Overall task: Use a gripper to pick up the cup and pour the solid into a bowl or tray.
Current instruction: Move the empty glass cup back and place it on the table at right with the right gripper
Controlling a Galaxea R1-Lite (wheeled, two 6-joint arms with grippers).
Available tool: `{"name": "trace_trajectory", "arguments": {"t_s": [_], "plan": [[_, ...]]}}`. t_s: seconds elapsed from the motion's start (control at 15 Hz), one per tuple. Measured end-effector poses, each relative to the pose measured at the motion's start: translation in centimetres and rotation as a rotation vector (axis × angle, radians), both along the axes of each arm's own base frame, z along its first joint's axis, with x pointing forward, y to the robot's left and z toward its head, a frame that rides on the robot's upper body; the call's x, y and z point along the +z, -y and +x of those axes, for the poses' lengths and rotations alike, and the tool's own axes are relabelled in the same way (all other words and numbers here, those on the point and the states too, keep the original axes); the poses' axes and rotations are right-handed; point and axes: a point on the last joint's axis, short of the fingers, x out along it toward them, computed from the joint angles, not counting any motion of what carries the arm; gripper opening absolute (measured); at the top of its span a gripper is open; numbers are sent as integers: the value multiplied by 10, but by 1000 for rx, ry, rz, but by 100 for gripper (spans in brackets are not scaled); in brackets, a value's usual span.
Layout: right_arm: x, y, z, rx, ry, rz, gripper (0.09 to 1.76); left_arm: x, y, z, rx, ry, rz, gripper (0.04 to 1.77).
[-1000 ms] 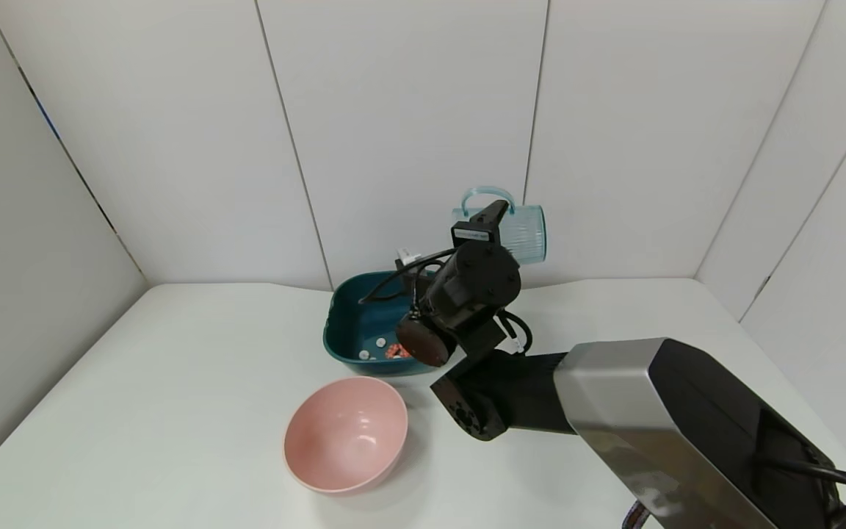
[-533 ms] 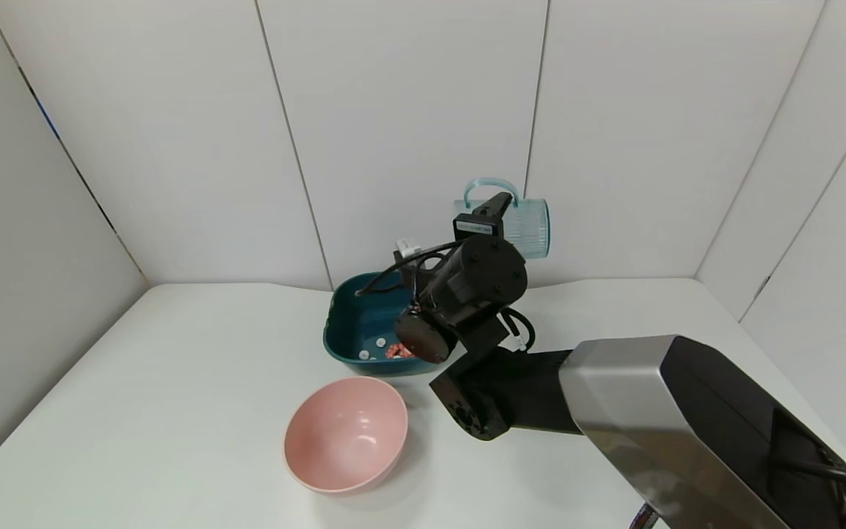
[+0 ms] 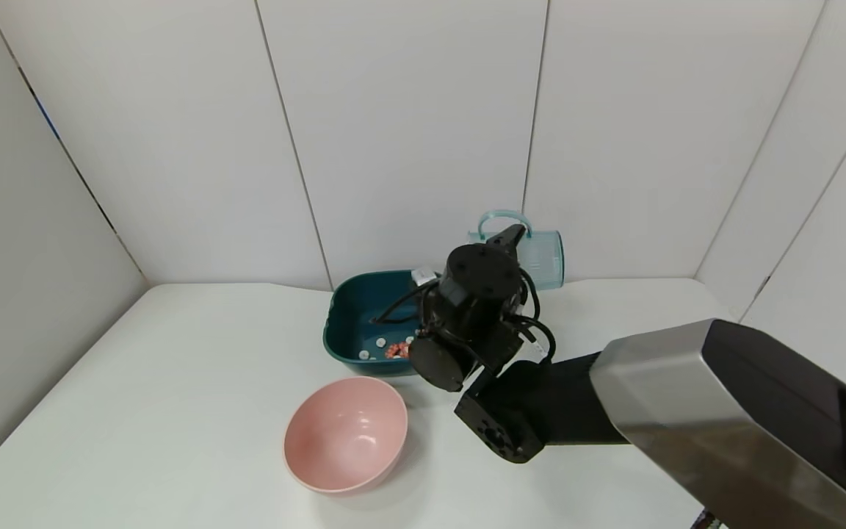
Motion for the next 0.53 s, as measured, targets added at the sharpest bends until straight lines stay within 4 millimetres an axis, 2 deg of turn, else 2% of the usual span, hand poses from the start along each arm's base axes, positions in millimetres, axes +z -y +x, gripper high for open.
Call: {"name": "trace_trajectory", "arguments": {"t_s": [0.27, 0.53], "plan": [[3, 13, 1, 73, -21, 71, 132, 0, 0, 0, 0, 0, 0, 172], [-3, 30, -1, 177, -84, 247, 132, 0, 0, 0, 0, 0, 0, 172]]}}
